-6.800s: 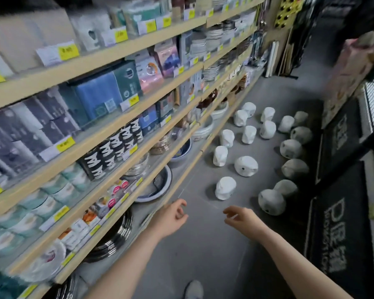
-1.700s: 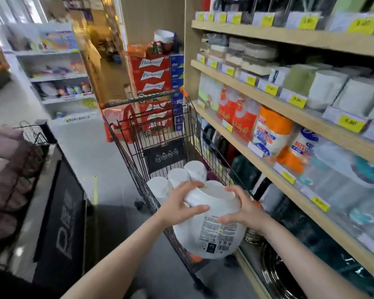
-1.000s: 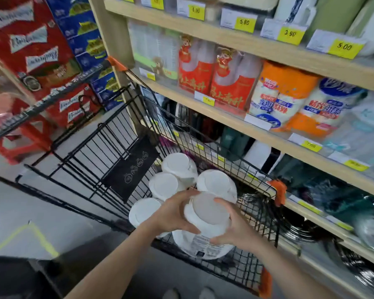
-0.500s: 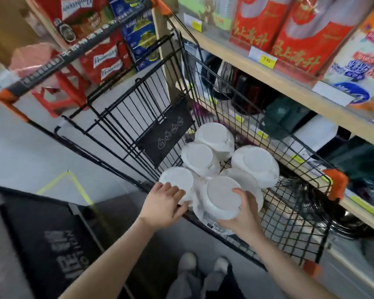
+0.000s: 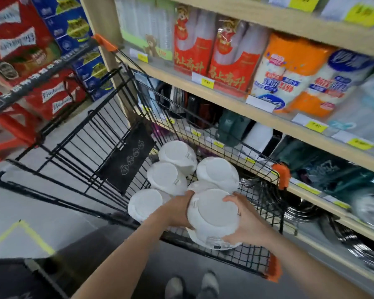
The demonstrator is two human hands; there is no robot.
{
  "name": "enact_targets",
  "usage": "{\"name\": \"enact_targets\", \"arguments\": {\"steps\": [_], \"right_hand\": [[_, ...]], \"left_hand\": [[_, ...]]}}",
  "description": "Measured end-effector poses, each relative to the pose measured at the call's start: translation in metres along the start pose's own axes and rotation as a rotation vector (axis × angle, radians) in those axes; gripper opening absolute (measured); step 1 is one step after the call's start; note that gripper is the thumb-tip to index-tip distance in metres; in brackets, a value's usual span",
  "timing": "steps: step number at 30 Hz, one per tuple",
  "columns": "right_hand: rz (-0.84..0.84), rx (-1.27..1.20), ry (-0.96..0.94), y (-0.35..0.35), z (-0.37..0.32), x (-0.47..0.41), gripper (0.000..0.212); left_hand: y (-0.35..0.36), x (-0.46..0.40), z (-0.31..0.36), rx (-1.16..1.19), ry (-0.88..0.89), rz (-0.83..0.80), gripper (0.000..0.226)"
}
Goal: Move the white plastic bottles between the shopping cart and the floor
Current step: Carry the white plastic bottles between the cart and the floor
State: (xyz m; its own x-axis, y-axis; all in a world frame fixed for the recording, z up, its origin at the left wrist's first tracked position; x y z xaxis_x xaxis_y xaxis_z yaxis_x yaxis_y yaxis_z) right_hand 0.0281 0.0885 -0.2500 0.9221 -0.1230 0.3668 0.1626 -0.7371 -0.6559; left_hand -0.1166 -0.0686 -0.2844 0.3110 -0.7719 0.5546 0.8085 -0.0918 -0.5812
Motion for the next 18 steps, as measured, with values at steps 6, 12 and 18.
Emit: {"name": "enact_targets", "arguments": {"steps": [6,12,18], "right_hand": [[-0.103,0.150,0.109,-0.014,0.061,0.034,0.093],[-0.280,0.399,0.118,0.005,0.096,0.018,0.087],[-0.398,0.511,0.063,0.031,0.117,-0.008,0.056]], "left_hand": [[0.047,-0.047,0.043,-0.010,0.019,-0.246,0.080],[0.087,-0.077,0.023,-0.112,-0.063,-0.407,0.076],[0.111,-0.080,-0.001,-0.102,-0.188,-0.479,0.041]]}}
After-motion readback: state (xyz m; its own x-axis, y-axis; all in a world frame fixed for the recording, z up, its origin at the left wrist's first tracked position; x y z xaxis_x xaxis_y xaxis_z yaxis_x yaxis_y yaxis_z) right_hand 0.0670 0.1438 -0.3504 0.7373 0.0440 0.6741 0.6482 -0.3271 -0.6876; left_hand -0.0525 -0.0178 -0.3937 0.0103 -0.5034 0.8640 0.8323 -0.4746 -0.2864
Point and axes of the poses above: each hand's wrist, its own x-axis away from the middle knuckle, its own y-axis out of the palm, z = x × y, the point moved 4 cm from there along -x, towards the middle knuckle, and after that the axes turned 4 degrees about -z, right-handed, at the moved point
